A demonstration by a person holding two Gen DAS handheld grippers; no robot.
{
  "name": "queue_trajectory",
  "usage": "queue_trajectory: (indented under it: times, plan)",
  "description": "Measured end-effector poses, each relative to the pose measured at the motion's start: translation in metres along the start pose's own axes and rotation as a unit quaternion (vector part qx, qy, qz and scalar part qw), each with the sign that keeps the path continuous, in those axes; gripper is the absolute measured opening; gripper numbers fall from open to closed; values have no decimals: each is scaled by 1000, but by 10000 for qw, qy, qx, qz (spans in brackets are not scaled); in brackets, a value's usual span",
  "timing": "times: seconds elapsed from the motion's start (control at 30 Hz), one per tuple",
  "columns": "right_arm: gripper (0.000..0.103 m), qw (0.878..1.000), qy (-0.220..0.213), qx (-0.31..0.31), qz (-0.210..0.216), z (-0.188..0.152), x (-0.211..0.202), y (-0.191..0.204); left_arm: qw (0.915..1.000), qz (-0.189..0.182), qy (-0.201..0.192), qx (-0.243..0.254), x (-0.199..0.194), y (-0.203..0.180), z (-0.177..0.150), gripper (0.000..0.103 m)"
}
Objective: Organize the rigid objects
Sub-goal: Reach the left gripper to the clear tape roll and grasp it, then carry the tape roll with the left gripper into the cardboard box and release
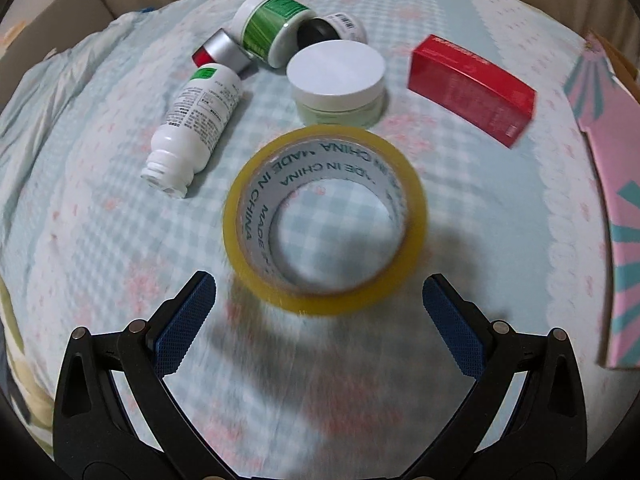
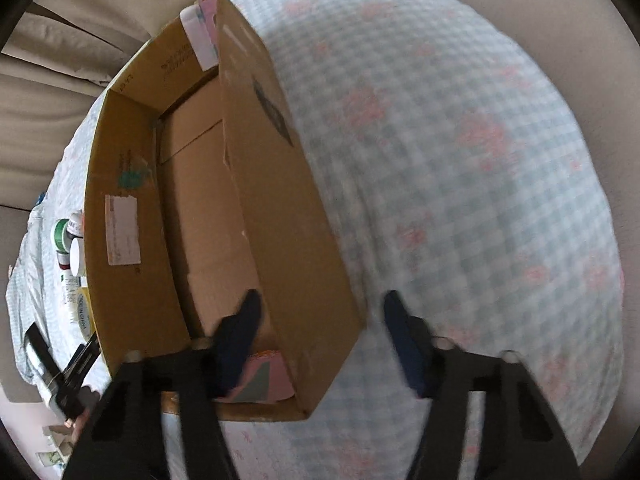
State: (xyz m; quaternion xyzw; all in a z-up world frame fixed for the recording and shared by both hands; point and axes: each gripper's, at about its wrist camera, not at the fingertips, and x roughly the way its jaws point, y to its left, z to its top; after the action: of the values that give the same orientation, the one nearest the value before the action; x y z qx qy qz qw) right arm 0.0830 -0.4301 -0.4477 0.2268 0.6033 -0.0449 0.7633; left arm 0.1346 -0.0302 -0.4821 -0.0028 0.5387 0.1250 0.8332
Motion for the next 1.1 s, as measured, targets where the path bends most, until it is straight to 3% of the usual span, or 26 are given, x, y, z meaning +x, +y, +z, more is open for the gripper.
queue_trajectory:
  times: [0.03,0.2,0.63,1.1]
  plan:
    - [31,10000,20,-19,21,0,1,1,10000,37,-45,-28,3,1,1,103]
    - [23,9999,72,96,-1,0,2,1,9998,-49,-149,-104,16,2,6,103]
    - [24,9977,25,570,359,-7,0,-24,9994,-34,-265,-203,31,1,33,103]
    - [24,9975,-56,611,359,-12,-5,-28,9970,-304,-385,-605,19,18,45,99]
